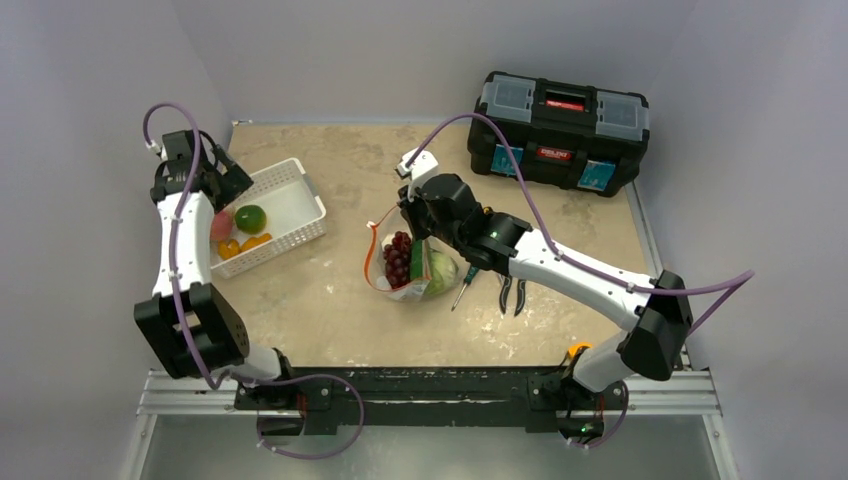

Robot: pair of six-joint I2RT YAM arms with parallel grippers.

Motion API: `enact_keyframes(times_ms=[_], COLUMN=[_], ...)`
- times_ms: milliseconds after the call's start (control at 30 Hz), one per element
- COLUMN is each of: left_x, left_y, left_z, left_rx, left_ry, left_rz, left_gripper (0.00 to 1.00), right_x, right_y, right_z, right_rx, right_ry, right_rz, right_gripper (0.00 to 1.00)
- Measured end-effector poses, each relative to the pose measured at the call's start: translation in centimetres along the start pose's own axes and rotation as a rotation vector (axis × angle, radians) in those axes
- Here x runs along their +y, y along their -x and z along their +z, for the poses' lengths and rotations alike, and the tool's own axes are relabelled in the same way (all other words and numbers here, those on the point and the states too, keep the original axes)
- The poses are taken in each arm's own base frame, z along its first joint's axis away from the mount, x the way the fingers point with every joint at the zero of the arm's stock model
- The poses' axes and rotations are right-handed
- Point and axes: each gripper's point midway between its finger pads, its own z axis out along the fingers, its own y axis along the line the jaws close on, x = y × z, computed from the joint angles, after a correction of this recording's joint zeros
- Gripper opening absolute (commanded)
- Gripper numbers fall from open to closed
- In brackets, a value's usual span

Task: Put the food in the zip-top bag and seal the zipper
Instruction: Pick up the fake fruit from the bin.

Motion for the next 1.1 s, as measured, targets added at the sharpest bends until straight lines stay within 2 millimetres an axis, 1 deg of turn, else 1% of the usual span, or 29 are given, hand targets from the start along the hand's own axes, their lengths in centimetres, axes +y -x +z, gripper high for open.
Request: enact_keyframes(times_ms=[100, 167, 267, 333, 367, 433, 500, 567, 600, 633, 667, 733, 967, 1100], left_x=[0.8, 1.5, 2.6, 4.0, 4.5, 5.7, 6.6, 6.8, 6.7, 6.6, 6.4, 6.2, 6.3, 6.3], left_y=[1.8, 2.3, 2.5, 2.4, 2.2, 2.1, 2.2, 2.3, 2.3, 2.5, 2.6, 2.6, 2.8, 2.5], left_z=[1.9, 3.2, 5.1, 6.6, 7.0, 7.6, 8.1, 8.6, 9.0, 9.4, 9.8, 10.3, 10.5, 10.9], left_rx=[-0.014, -0.017, 0.002, 0.021, 0.029, 0.042, 0.043, 0.049, 0.054, 0.058, 0.062, 0.069, 0.065, 0.077], left_ry=[0.081, 0.132, 0.197, 0.244, 0.261, 0.300, 0.330, 0.338, 0.336, 0.330, 0.321, 0.307, 0.303, 0.302], left_rz=[0.016, 0.040, 0.062, 0.070, 0.071, 0.082, 0.089, 0.097, 0.099, 0.096, 0.095, 0.096, 0.097, 0.098], left_gripper=[1.00, 1.00, 1.00, 1.00, 0.99, 0.96, 0.90, 0.80, 0.72, 0.68, 0.67, 0.67, 0.71, 0.71], right_x=[0.2, 0.4, 0.6, 0.7, 0.7, 0.7, 0.8, 0.9, 1.0, 1.2, 1.3, 1.5, 1.7, 1.9], right_y=[0.0, -0.1, -0.3, -0.3, -0.4, -0.4, -0.4, -0.5, -0.5, -0.4, -0.6, -0.7, -0.4, -0.5], right_z=[0.2, 0.3, 0.4, 0.4, 0.4, 0.6, 0.8, 1.1, 1.3, 1.4, 1.6, 1.7, 1.9, 1.9], right_rx=[0.000, 0.002, 0.007, 0.010, 0.012, 0.014, 0.020, 0.032, 0.037, 0.041, 0.047, 0.057, 0.072, 0.083], right_ry=[0.010, 0.021, 0.029, 0.032, 0.032, 0.031, 0.030, 0.030, 0.031, 0.038, 0.040, 0.042, 0.045, 0.054], right_rz=[0.001, 0.002, 0.004, 0.007, 0.007, 0.010, 0.013, 0.017, 0.019, 0.024, 0.025, 0.030, 0.047, 0.051], right_gripper=[0.00, 0.00, 0.00, 0.00, 0.00, 0.00, 0.00, 0.00, 0.00, 0.00, 0.00, 0.00, 0.00, 0.00])
